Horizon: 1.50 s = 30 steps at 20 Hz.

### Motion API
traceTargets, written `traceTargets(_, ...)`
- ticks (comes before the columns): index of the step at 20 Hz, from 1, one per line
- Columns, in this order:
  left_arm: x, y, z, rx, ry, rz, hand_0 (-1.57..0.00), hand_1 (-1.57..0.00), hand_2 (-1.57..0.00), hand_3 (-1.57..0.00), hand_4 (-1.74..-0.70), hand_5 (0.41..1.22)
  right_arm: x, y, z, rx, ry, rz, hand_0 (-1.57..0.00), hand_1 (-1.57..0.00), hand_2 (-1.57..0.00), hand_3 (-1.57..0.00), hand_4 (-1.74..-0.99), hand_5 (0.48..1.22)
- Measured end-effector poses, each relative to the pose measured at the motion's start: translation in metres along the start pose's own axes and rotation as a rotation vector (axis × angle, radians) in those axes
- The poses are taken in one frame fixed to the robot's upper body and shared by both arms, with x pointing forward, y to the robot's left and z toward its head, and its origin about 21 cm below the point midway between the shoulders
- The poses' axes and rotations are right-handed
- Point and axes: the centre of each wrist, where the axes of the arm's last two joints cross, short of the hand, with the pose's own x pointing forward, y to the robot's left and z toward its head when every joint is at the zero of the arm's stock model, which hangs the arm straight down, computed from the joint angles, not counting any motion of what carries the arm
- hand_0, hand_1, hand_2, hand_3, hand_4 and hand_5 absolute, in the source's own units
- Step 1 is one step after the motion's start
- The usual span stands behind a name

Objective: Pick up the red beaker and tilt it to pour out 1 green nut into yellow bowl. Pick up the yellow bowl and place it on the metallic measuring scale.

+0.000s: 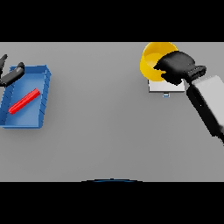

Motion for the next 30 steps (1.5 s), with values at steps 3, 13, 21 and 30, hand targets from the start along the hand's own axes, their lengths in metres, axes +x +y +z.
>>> traceTargets(3, 0.001, 0.000, 0.003, -0.004, 0.011, 0.006, 0.00, 0.00, 0.00, 0.00, -0.86, 0.773, -0.016, 0.010, -0.007, 0.013, 0.049, -0.032, -1.57, -1.57, -1.52, -1.17, -1.741, 1.221)
traceTargets(13, 0.005, -0.002, 0.000, -0.001, 0.035, -0.014, 0.00, 0.00, 0.00, 0.00, -0.85, 0.802, -0.038, 0.041, -0.021, 0.045, 0.108, -0.113, -1.57, -1.57, -1.38, -1.39, -1.741, 1.221)
traceTargets(21, -0.001, -0.004, 0.001, -0.014, 0.029, -0.019, 0.00, 0.00, 0.00, 0.00, -0.84, 0.773, -0.043, 0.051, -0.024, 0.077, 0.125, -0.123, -1.47, -1.28, -1.18, -0.96, -1.632, 1.145)
traceTargets(30, -0.001, -0.002, 0.000, -0.019, 0.027, -0.015, 0.00, 0.00, 0.00, 0.00, -0.83, 0.750, -0.040, 0.049, -0.023, 0.111, 0.137, -0.223, -0.25, -0.24, -0.19, -0.16, -1.448, 0.824)
